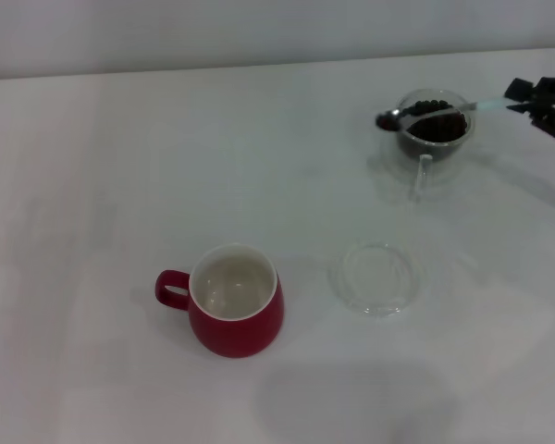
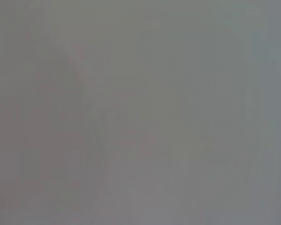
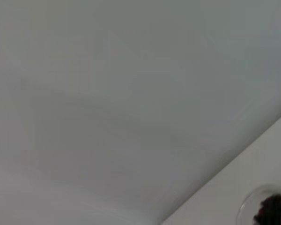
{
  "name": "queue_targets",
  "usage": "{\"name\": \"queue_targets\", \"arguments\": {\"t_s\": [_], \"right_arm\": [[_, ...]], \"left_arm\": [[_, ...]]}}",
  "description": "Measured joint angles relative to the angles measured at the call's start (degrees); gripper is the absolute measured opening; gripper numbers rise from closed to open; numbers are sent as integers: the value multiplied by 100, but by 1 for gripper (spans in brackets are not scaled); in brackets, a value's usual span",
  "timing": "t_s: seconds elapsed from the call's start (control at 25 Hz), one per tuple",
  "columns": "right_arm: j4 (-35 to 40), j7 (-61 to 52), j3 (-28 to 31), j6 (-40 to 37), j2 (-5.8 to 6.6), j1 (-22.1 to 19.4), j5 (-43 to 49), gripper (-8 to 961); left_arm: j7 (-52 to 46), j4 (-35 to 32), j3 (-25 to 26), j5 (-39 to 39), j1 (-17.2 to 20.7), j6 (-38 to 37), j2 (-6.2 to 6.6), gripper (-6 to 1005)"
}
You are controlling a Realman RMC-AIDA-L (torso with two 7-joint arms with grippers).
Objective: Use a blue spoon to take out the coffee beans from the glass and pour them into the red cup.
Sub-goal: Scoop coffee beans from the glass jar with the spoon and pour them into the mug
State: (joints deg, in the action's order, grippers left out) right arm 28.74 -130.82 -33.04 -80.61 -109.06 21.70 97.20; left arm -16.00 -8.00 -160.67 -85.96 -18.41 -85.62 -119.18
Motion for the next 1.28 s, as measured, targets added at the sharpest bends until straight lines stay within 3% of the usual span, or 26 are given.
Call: {"name": "queue_targets", "arguments": {"t_s": [0.32, 0.76, 1.28], "right_arm": [[93, 119, -186, -387, -241, -99, 78, 154], [140, 409, -577, -857, -454, -202, 81, 155], [121, 676, -1255, -907, -558, -156, 18, 155]], "left_arm": [[9, 0, 1, 0, -23, 23, -5, 786], [9, -27, -45, 38, 12, 43, -18, 785], [9, -53, -53, 53, 41, 50, -28, 786]]}}
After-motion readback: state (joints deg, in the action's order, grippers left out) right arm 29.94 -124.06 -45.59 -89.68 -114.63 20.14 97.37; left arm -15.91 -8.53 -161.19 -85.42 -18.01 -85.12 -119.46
